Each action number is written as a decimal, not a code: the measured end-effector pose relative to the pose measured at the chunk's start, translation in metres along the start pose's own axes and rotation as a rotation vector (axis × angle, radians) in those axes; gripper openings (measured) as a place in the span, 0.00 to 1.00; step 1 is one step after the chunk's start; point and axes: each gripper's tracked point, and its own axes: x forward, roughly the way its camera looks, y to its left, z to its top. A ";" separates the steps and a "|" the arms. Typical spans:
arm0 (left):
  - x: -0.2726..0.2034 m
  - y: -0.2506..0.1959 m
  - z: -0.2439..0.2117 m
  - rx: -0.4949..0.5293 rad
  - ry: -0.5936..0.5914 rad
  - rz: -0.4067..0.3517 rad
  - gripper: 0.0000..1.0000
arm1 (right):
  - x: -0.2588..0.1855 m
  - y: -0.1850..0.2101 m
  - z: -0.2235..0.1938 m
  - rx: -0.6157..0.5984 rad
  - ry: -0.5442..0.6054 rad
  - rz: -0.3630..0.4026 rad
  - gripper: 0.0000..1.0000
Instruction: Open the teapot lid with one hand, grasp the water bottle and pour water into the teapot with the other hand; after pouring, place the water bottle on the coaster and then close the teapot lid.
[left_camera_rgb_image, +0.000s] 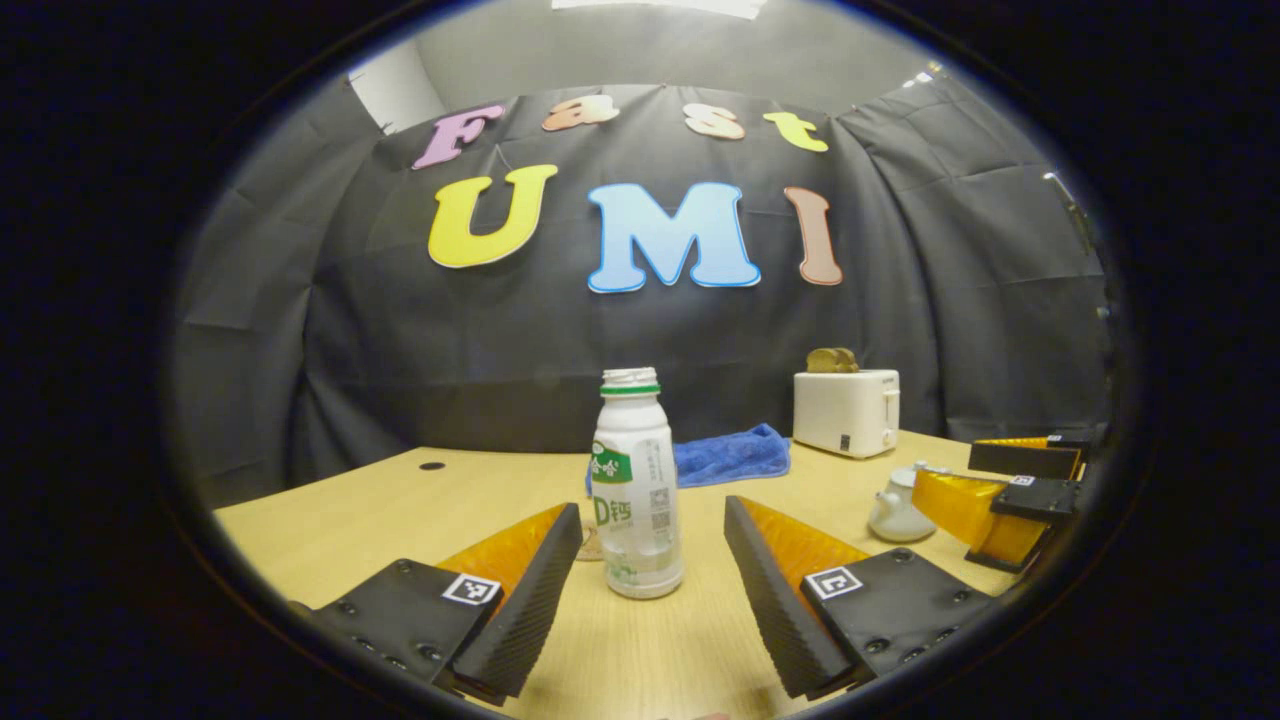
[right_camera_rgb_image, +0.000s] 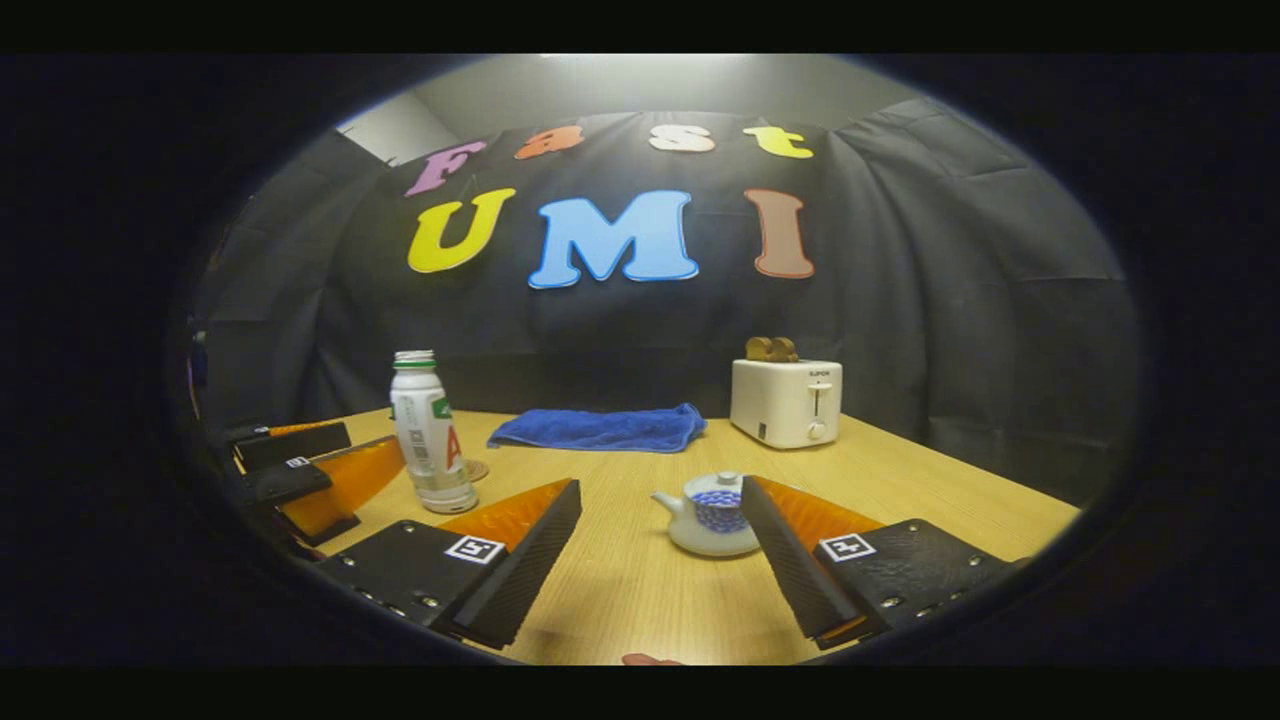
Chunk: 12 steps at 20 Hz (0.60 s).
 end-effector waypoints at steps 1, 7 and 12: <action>0.005 0.000 0.002 0.001 0.000 -0.003 1.00 | 0.008 -0.008 0.001 0.017 0.020 -0.013 0.98; 0.025 0.010 0.011 -0.042 0.015 -0.013 1.00 | 0.048 -0.034 0.006 0.031 0.061 -0.060 0.95; 0.033 0.016 0.002 -0.030 0.039 -0.011 1.00 | 0.064 -0.034 -0.007 -0.008 0.100 -0.063 0.76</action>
